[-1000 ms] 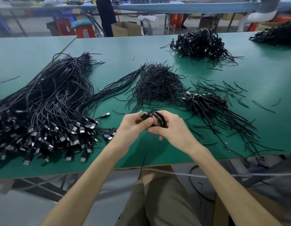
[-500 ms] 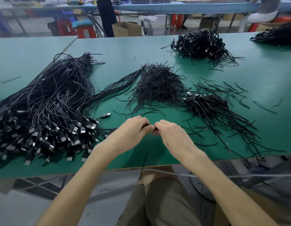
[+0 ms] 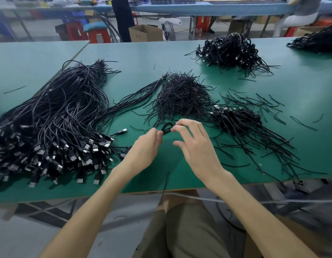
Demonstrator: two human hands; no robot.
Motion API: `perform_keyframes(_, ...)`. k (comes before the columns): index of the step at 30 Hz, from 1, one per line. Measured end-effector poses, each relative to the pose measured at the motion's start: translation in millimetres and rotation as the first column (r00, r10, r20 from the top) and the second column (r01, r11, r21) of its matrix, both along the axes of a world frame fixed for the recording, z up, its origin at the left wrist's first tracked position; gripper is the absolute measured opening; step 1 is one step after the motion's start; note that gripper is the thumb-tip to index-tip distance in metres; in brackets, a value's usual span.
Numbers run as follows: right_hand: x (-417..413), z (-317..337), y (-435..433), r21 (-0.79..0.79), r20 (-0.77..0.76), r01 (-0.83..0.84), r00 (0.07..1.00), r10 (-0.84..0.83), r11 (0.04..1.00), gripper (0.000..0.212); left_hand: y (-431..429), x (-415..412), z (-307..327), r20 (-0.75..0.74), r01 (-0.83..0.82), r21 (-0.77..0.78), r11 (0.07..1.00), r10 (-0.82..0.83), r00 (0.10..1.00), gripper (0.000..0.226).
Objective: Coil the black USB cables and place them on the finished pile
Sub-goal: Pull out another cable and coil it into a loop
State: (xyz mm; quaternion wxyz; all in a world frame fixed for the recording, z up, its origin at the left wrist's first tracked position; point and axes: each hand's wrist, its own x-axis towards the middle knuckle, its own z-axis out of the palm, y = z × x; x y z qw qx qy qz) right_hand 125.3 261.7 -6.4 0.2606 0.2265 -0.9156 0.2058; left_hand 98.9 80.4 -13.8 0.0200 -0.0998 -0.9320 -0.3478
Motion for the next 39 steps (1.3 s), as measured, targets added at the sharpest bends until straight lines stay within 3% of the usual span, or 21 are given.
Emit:
perform_keyframes(2,3,2,4,-0.191,0.164,-0.099,0.978,0.131,0.977,0.024,2,-6,-1,0.049,-0.076,0.226,0.971,0.067,0.997,0.037)
perform_keyframes(4,6,3,7,-0.341,0.439,-0.146,0.849,0.294,0.929,0.022,5,-9,0,0.151,-0.106,0.477,0.873,0.038,0.988,0.036)
perform_keyframes(6,9,2,6,-0.304,0.584,-0.186,0.739,0.337,0.934,0.023,7,-7,2,0.213,-0.125,0.61,0.783,-0.011,0.977,0.034)
perform_keyframes(9,9,-4,4,-0.21,0.661,-0.235,0.681,0.315,0.949,0.022,13,-5,4,0.237,-0.134,0.648,0.749,-0.031,0.971,0.031)
perform_keyframes(15,7,-13,-1,-0.083,0.643,-0.296,0.713,0.278,0.952,0.005,14,-5,-3,0.257,-0.154,0.669,0.727,-0.032,0.966,0.032)
perform_keyframes(18,3,-14,4,-0.362,0.613,-0.116,0.718,0.33,0.925,0.016,17,-5,-6,0.268,-0.16,0.673,0.722,-0.037,0.963,0.031)
perform_keyframes(20,-2,-14,9,-0.658,0.523,0.098,0.773,0.359,0.747,0.012,19,-4,-7,0.27,-0.152,0.667,0.73,-0.046,0.962,0.031)
perform_keyframes(22,-8,-15,5,-0.796,0.487,0.249,0.805,0.34,0.551,0.009,20,-2,-8,0.259,-0.143,0.651,0.746,-0.04,0.965,0.031)
perform_keyframes(26,-12,-22,-13,-0.838,0.478,0.326,0.826,0.3,0.438,0.015,29,3,-11,0.179,-0.101,0.575,0.812,-0.005,0.984,0.035)
perform_keyframes(30,-13,-30,-22,-0.841,0.459,0.345,0.863,0.212,0.418,0.015,39,5,-11,0.094,-0.035,0.518,0.855,-0.016,0.995,0.038)
perform_keyframes(39,-12,-40,-26,-0.858,0.407,0.3,0.892,0.196,0.417,0.013,35,7,-15,0.107,-0.045,0.619,0.784,-0.027,0.994,0.043)
